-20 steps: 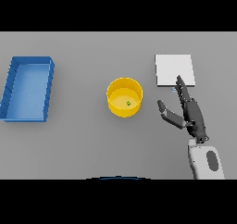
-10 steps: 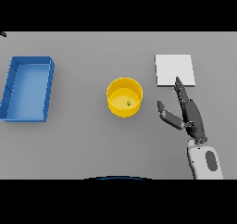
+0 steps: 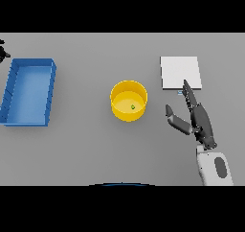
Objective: Pick up the red beaker and tilt it to pour out 1 green nut into yellow bowl. Pick up the yellow bowl and place it on the metallic measuring scale.
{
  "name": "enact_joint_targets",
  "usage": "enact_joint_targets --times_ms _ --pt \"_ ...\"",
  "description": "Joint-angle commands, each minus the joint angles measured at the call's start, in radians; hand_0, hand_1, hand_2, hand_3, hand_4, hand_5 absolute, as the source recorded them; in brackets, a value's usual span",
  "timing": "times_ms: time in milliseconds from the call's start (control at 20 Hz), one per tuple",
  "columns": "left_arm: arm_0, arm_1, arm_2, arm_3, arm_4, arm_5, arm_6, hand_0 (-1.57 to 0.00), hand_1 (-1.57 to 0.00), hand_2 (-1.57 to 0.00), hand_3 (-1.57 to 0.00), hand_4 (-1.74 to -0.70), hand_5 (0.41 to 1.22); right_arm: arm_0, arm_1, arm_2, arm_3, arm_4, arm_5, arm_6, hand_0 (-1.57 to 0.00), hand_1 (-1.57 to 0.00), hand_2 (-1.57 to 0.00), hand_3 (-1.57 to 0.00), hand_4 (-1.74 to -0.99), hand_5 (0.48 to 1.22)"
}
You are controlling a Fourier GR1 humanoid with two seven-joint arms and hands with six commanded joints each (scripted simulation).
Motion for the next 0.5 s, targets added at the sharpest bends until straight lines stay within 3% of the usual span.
enact_joint_targets --times_ms 0,100,250,300,350,450 --pt "0.021 0.012 -0.004 -0.036 0.012 0.012 0.005 -1.57 -1.57 -1.57 -1.37 -1.68 1.106 0.003 0.006 0.006 0.004 0.004 -0.001 -0.001 0.00 0.00 0.00 0.00 -1.336 0.727" --pt "0.050 0.030 -0.022 -0.089 0.037 0.016 0.012 -1.57 -1.57 -1.57 -1.44 -1.59 0.962 -0.004 0.010 0.009 -0.007 0.015 -0.013 0.003 0.00 0.00 0.00 0.00 -1.326 0.728" --pt "0.107 0.060 -0.042 -0.182 0.067 -0.001 0.029 -1.57 -1.57 -1.57 -0.93 -1.25 0.810 0.003 0.013 0.019 -0.008 0.021 -0.011 -0.008 0.00 0.00 0.00 0.00 -1.327 0.730" --pt "0.123 0.071 -0.031 -0.212 0.092 -0.023 0.006 -1.57 -1.52 -1.41 -0.85 -1.13 0.779 -0.003 0.014 0.016 -0.006 0.021 -0.014 0.007 0.00 0.00 0.00 0.00 -1.325 0.731" --pt "0.140 0.086 -0.014 -0.248 0.128 -0.048 -0.006 -1.44 -1.29 -1.16 -0.71 -1.05 0.757 -0.014 0.006 0.009 -0.003 0.017 -0.013 0.018 0.00 0.00 0.00 0.00 -1.320 0.731" --pt "0.152 0.102 0.000 -0.282 0.172 -0.101 -0.013 -0.98 -0.83 -0.75 -0.46 -0.92 0.716 0.006 0.010 0.016 -0.008 0.015 -0.007 0.002 0.00 0.00 0.00 0.00 -1.321 0.727"
